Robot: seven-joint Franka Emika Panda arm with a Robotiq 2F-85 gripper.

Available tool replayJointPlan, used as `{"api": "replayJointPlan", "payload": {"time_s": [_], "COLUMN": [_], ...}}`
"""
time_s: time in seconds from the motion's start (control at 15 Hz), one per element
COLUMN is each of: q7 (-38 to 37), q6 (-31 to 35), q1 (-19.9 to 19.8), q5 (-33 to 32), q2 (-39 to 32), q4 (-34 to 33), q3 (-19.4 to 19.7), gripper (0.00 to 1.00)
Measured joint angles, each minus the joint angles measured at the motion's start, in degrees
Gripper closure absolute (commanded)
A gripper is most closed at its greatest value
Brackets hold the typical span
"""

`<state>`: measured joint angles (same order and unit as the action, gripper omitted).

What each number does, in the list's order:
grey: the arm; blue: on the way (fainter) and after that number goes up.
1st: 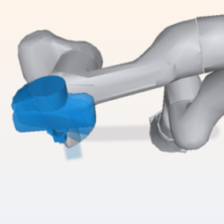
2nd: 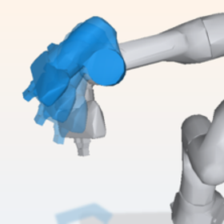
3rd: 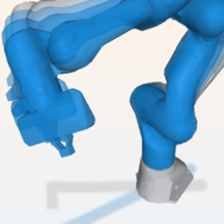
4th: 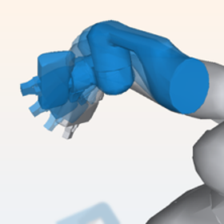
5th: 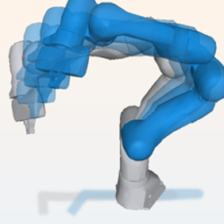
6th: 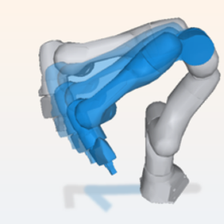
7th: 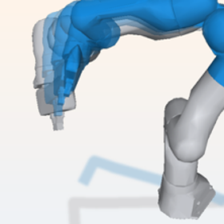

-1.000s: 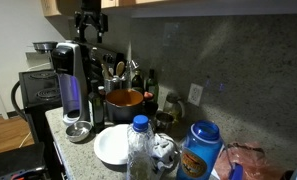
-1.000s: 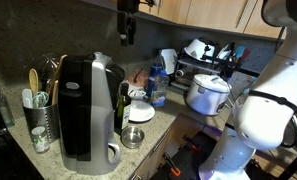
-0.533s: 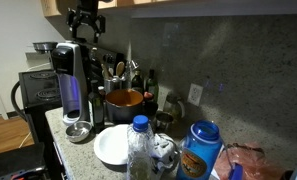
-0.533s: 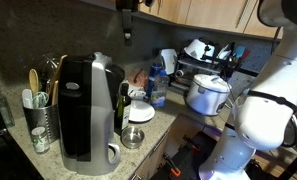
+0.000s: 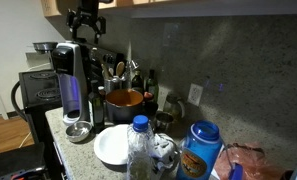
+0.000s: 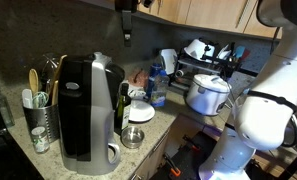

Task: Switch on the grey and silver object

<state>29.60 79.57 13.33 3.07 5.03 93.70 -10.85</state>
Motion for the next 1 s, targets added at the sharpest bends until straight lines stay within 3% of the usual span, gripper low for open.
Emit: {"api": "replayJointPlan", "payload": {"time_s": [1.0], "q7": [13.0], "q6": [1.8], "q1": [4.4], "q5": [0.0], "q2": [-1.8], "q4": [-1.9], "q3": [-5.8], "gripper": [0.0]}}
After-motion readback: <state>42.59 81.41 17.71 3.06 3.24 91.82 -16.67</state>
